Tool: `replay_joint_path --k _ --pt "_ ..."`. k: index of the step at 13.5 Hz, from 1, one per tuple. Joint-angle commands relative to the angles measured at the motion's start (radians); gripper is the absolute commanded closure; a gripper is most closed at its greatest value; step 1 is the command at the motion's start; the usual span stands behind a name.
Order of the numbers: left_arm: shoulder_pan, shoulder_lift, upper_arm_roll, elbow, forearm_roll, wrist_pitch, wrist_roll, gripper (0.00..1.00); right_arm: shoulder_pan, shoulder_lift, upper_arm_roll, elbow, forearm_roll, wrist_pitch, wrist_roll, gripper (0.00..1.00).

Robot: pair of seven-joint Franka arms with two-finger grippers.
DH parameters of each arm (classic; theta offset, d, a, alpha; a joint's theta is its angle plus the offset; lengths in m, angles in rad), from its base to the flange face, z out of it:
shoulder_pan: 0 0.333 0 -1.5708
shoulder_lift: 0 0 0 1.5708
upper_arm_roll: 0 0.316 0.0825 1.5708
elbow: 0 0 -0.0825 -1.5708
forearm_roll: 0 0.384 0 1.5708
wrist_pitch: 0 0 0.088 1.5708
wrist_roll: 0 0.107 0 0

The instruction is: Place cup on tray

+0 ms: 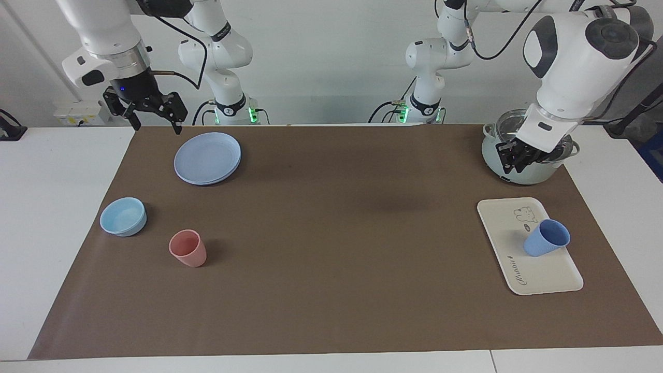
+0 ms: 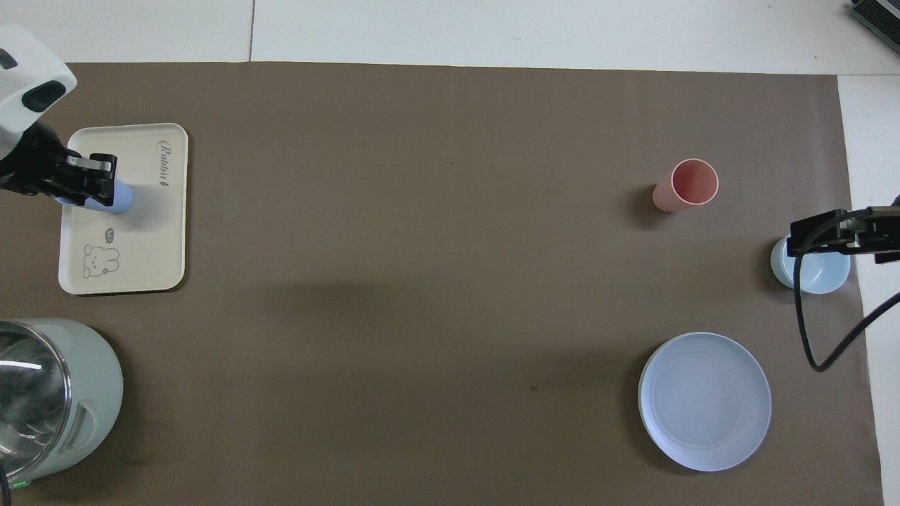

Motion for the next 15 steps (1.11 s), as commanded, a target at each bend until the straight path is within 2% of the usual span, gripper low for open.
replay_joint_path --k 1,4,15 --pt "0.018 -0.041 0.003 -0.058 -0.048 0.069 0.013 0.0 -0.013 0.019 0.004 0.022 0.025 -0.047 -0.025 0.0" --pt "0.032 -0.041 0.01 -0.06 -0.156 0.113 0.025 0.0 -0.015 0.02 0.004 0.028 0.024 -0.048 -0.025 0.0" --pt "0.034 -0.052 0.014 -0.058 -0.114 0.106 0.082 0.0 -0.009 0.011 0.013 0.032 0.051 -0.083 -0.019 0.0"
